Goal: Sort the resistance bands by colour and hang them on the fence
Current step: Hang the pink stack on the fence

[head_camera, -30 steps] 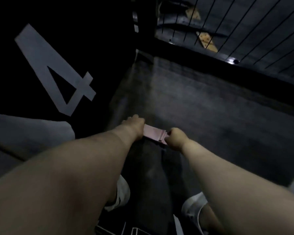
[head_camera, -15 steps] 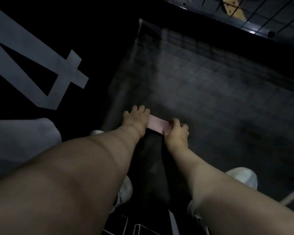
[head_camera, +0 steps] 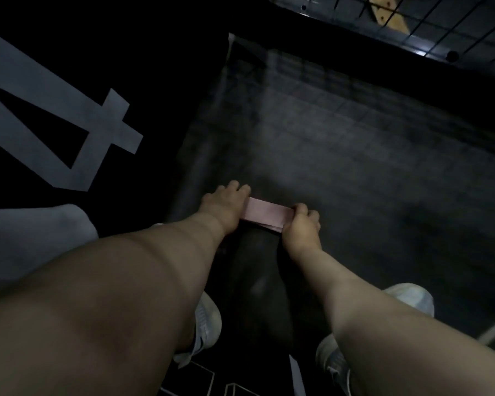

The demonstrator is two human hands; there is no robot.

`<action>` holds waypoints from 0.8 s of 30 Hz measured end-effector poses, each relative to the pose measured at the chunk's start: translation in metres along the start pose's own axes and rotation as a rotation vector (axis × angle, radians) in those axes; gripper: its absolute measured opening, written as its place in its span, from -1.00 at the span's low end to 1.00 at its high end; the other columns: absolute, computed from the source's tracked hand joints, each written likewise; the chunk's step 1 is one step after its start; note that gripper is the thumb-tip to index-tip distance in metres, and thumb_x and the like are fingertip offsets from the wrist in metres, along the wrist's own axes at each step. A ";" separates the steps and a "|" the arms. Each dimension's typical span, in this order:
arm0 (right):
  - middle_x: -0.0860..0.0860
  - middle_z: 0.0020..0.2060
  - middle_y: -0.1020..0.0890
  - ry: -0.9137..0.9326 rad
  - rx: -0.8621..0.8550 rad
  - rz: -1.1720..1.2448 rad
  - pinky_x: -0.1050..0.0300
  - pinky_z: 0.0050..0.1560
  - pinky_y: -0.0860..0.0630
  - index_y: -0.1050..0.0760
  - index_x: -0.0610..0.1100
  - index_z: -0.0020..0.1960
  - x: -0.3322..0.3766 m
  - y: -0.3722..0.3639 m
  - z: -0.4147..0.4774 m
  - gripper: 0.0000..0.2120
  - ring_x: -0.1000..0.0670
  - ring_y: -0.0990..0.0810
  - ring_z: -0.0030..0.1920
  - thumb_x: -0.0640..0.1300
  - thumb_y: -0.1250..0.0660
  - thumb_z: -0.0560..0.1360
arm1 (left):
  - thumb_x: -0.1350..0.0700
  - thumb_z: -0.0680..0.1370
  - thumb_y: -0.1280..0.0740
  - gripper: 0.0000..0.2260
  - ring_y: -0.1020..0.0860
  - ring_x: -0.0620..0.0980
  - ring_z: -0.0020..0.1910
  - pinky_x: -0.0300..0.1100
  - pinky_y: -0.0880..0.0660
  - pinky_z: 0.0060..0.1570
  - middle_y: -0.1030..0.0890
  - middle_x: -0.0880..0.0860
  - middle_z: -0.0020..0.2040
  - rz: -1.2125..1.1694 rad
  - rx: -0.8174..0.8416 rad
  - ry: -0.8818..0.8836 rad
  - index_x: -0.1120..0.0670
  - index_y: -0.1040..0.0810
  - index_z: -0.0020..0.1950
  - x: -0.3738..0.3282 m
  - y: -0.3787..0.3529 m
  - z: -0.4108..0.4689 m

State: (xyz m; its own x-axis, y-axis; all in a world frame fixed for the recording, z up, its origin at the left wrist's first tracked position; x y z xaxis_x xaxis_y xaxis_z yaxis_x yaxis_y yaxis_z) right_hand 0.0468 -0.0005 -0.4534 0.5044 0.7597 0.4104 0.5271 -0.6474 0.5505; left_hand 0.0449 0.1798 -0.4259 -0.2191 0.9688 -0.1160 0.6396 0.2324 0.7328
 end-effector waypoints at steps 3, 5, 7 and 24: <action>-0.16 0.36 -0.28 -0.013 -0.002 0.024 0.09 0.27 -0.21 -0.33 -0.09 0.40 -0.001 -0.003 0.001 -0.65 -0.18 -0.30 0.34 -0.14 0.01 0.65 | 0.07 0.49 -0.41 -0.50 -0.41 0.15 0.27 0.09 -0.46 0.15 -0.28 0.08 0.33 0.040 0.070 0.000 -0.05 -0.30 0.38 0.000 -0.004 -0.001; -0.18 0.36 -0.27 -0.016 -0.007 0.048 0.03 0.34 -0.23 -0.32 -0.10 0.40 -0.001 -0.003 0.001 -0.64 -0.20 -0.28 0.35 -0.19 -0.01 0.64 | -0.07 0.45 -0.43 -0.46 -0.44 0.17 0.27 0.08 -0.46 0.23 -0.22 0.08 0.35 -0.018 0.181 -0.004 -0.07 -0.31 0.36 -0.001 -0.006 0.000; -0.18 0.37 -0.26 -0.020 -0.007 0.039 -0.05 0.41 -0.21 -0.33 -0.09 0.39 0.000 -0.001 0.001 -0.64 -0.22 -0.25 0.37 -0.21 0.00 0.64 | -0.12 0.50 -0.31 -0.55 -0.45 0.19 0.28 0.02 -0.42 0.29 -0.18 0.09 0.39 -0.143 0.229 0.028 -0.07 -0.35 0.36 0.001 -0.003 0.003; -0.05 0.34 -0.48 0.615 0.267 -0.292 0.08 0.37 -0.34 -0.20 -0.02 0.51 0.074 0.043 -0.047 -0.13 -0.12 -0.43 0.37 0.00 -0.55 0.32 | -0.06 0.58 -0.24 -0.53 -0.24 0.16 0.43 -0.19 -0.20 0.37 -0.30 0.14 0.40 -0.165 0.266 -0.078 0.13 -0.43 0.43 -0.056 0.065 -0.010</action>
State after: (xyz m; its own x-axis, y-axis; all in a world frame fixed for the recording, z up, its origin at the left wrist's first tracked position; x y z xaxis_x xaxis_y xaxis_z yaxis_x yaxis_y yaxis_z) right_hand 0.0752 0.0310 -0.3654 -0.1159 0.7498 0.6515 0.7701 -0.3464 0.5357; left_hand 0.0910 0.1398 -0.3655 -0.2853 0.9176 -0.2769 0.7726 0.3912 0.5001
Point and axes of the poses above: each hand's wrist, its own z-axis towards the middle knuckle, its own y-axis out of the back of the hand, x = y × z, the point moved 5 cm from there along z, towards the middle knuckle
